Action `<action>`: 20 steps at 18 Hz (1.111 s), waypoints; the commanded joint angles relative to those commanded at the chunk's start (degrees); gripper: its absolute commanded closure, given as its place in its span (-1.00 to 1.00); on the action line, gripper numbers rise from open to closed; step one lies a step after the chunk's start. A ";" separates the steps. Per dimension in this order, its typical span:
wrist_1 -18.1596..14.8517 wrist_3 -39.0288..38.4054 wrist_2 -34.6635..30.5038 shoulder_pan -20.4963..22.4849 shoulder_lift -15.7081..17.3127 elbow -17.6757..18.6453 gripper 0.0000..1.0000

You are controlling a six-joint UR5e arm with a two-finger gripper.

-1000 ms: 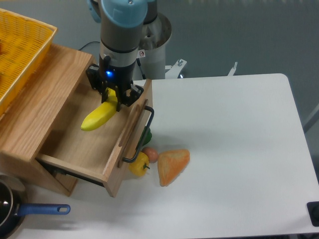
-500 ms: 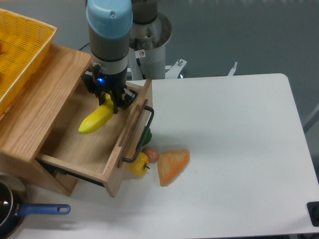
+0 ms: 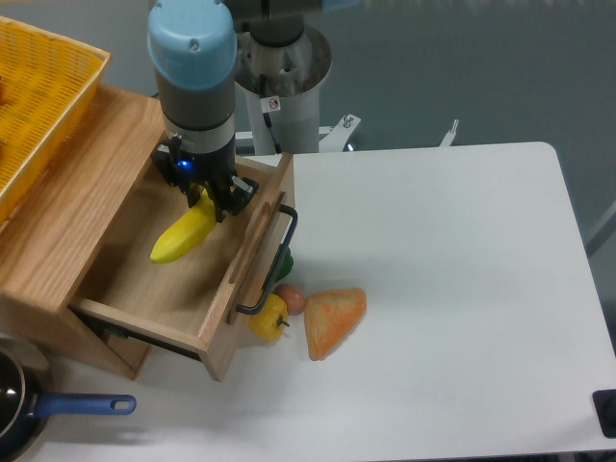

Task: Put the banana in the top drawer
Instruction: 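Lower the banana down into the drawer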

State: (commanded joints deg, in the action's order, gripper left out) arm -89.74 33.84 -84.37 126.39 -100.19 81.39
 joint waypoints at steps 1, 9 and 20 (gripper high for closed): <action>0.00 0.09 0.09 -0.09 0.00 -0.09 0.18; 0.79 -0.35 -0.26 -0.53 -0.35 0.26 0.17; 0.79 -1.76 -2.46 -2.55 -1.41 0.35 0.11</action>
State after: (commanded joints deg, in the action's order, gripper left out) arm -88.95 32.08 -86.84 123.84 -101.60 81.74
